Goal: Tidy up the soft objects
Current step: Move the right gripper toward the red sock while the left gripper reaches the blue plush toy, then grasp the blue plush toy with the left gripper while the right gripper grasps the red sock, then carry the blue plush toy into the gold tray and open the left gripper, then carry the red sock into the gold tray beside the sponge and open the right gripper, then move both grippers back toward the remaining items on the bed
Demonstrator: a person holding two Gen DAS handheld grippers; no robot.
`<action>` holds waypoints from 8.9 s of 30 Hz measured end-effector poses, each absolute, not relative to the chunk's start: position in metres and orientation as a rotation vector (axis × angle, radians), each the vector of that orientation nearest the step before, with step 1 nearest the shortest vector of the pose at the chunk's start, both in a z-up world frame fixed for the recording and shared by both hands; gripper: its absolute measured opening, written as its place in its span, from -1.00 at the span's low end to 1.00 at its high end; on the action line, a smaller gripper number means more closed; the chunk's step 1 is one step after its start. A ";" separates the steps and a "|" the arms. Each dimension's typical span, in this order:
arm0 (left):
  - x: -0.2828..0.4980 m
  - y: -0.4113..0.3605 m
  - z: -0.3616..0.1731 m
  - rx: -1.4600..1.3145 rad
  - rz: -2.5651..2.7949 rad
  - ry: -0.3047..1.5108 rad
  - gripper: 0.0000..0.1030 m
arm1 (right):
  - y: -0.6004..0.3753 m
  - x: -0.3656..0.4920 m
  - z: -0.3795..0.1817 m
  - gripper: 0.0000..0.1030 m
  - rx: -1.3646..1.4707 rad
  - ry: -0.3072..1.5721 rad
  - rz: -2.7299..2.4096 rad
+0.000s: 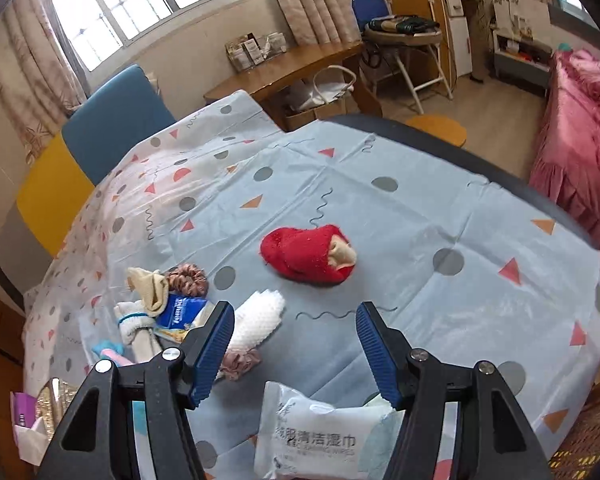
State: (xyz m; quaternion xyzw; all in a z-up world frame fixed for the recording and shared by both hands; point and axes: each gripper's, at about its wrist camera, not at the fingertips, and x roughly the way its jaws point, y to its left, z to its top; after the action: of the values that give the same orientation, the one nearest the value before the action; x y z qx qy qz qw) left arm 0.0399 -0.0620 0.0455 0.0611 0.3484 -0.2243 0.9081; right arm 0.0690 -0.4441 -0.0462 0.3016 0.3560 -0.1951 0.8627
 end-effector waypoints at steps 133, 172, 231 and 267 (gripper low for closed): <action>0.031 0.225 -0.044 -0.318 0.266 0.797 0.44 | -0.326 0.146 0.009 -0.50 0.085 0.786 -0.156; -0.008 0.248 -0.048 -0.328 0.327 0.767 0.44 | 0.054 0.058 -0.070 -0.24 -0.242 1.041 0.731; 0.041 0.047 0.051 -0.002 -0.197 0.672 0.54 | -0.419 0.109 -0.049 -0.02 0.552 0.757 -0.390; 0.274 -0.231 -0.102 0.089 -0.260 1.119 0.07 | -0.425 0.112 -0.054 -0.01 0.802 0.784 -0.211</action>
State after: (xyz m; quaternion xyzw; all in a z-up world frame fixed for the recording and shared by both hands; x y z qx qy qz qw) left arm 0.2740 -0.2306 -0.1022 0.0419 0.5289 -0.1228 0.8387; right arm 0.1119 -0.4255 -0.0539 0.3798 0.3709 -0.0999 0.8415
